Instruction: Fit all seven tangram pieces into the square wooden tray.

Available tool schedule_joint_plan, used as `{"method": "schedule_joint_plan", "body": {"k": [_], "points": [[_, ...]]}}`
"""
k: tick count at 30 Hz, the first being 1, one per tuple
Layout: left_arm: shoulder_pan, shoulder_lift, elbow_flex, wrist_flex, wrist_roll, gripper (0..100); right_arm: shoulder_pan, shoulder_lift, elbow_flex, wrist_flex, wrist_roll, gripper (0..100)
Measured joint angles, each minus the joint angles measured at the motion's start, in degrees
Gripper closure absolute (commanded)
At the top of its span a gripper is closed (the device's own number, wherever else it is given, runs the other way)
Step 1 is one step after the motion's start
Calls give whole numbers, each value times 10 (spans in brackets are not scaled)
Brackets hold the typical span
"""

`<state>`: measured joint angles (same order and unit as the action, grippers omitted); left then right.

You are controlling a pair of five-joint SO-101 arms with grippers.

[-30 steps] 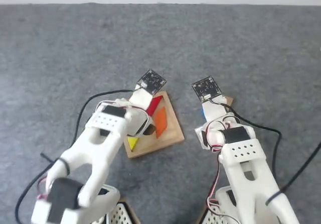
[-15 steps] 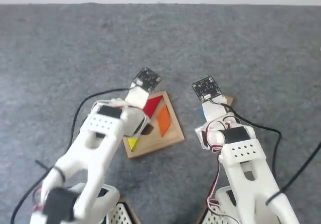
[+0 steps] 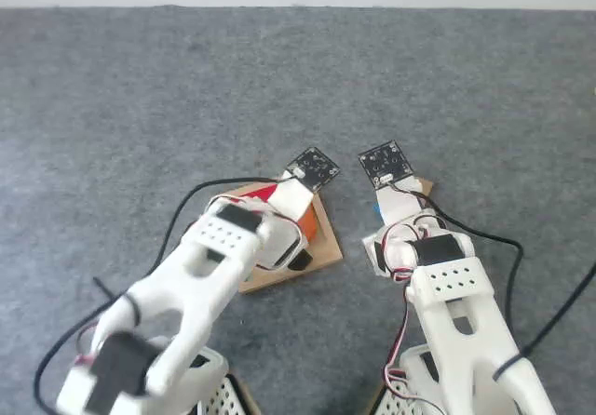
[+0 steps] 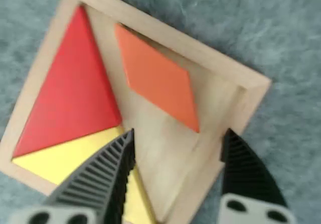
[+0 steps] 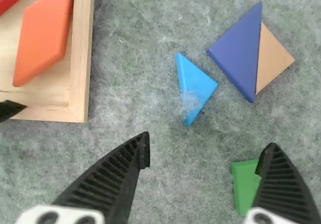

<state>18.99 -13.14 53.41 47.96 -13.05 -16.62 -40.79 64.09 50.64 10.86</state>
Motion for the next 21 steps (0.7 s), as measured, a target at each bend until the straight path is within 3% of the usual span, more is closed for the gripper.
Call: {"method": "schedule_joint_plan", "body": {"k": [11,16,21], "points": [[-32,164,-165,-3,-1,754,0,0,0,0,0,648],[-34,175,-198,-3,-1,754,0,0,0,0,0,648],[-81,178,-225,-3,3,754,0,0,0,0,0,648]]}}
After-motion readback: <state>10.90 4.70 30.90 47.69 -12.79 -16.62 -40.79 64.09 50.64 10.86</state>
